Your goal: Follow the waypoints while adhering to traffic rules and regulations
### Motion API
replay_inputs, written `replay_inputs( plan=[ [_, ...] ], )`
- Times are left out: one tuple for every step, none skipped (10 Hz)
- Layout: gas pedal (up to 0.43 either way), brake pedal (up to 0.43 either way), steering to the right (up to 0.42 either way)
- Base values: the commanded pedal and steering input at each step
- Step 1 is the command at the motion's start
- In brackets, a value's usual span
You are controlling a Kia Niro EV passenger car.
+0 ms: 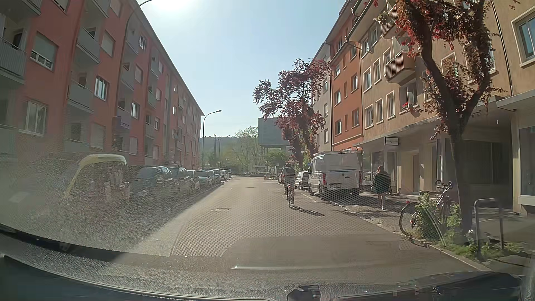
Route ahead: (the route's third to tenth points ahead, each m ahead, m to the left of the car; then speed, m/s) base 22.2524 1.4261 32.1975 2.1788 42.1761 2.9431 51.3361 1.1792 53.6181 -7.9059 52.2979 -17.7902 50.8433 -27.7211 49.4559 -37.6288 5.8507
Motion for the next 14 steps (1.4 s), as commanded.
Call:
replay_inputs(
  plan=[
    [0.028, 0.000, 0.012],
    [0.028, 0.000, 0.012],
    [0.028, 0.000, 0.010],
    [0.028, 0.000, 0.008],
    [0.039, 0.000, 0.005],
    [0.039, 0.000, 0.001],
    [0.047, 0.000, -0.001],
    [0.059, 0.000, -0.001],
    [0.059, 0.000, -0.001],
    [0.059, 0.000, -0.001],
    [0.067, 0.000, -0.001],
    [0.079, 0.000, -0.001],
    [0.087, 0.000, -0.001],
    [0.087, 0.000, -0.001]
  ],
)
